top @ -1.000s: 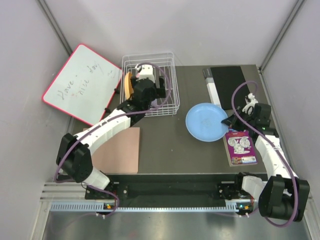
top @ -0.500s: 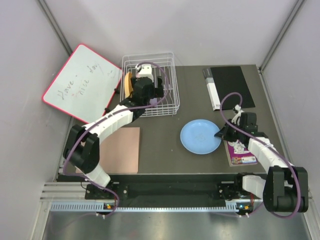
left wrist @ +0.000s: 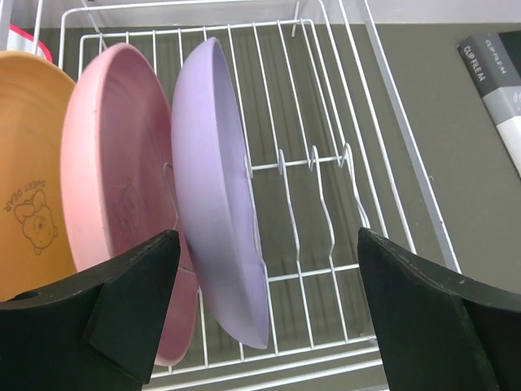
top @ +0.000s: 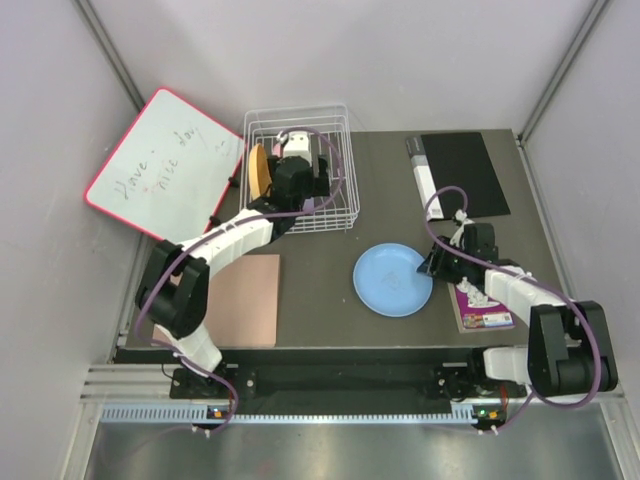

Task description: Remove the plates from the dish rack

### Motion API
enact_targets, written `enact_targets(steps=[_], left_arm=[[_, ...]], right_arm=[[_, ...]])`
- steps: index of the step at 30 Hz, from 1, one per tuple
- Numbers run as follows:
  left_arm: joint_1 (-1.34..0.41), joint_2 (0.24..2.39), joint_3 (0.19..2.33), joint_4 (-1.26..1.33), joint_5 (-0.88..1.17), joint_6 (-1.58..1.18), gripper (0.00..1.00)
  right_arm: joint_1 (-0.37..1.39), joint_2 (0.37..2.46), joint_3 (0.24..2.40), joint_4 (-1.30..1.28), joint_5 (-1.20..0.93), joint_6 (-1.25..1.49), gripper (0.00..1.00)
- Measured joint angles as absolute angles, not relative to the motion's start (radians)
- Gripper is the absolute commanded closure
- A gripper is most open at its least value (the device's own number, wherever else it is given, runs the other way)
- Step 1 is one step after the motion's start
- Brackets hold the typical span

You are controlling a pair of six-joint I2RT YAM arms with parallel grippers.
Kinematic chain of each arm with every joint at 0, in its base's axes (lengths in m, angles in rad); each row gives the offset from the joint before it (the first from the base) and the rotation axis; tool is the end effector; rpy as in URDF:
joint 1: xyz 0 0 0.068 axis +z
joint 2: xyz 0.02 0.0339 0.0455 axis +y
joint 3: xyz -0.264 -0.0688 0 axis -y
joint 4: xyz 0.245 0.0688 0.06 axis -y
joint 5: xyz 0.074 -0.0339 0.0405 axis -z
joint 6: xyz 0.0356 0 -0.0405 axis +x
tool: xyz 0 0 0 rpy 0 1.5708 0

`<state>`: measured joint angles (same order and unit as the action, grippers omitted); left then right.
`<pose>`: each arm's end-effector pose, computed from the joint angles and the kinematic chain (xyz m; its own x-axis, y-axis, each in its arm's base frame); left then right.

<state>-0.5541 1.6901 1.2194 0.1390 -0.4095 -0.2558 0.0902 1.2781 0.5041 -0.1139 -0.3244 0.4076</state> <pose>0.3458 -0.1973 0.2833 -0.3090 -0.0817 -0.9475 0.0872 0.9897 -0.1138 0.2270 0.0319 0.1543 -0.8226 0.3029 -0.4813 0.0440 0.8777 0.4772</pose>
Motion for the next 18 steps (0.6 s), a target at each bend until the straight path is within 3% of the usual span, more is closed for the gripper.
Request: enact_targets(steps=[5, 8, 9, 12, 13, 18], left_arm=[[-0.563, 1.721, 1.222, 0.161, -0.434, -0.238, 0.12], [-0.578, 1.735, 1.225, 0.175, -0.480, -0.214, 0.25], [-0.584, 1.744, 1.230, 0.176, -0.499, -0.205, 0.46], [-0.595, 1.777, 1.258, 0.176, -0.561, -0.179, 0.70], [-0.599, 1.790, 1.268, 0.178, -0.580, -0.171, 0.82], [-0.619, 1.810, 1.279, 0.175, -0.766, -0.102, 1.00]], right_arm=[[0.092, 1.218, 0.508, -0.150, -0.248, 0.404, 0.46], [0.092, 1.183, 0.529, -0.187, -0.211, 0.402, 0.45], [0.092, 1.174, 0.539, -0.197, -0.201, 0.400, 0.45], [0.092, 1.154, 0.563, -0.217, -0.179, 0.394, 0.44], [0.092, 1.146, 0.570, -0.228, -0.171, 0.393, 0.44], [0.092, 1.097, 0.573, -0.267, -0.126, 0.386, 0.40]])
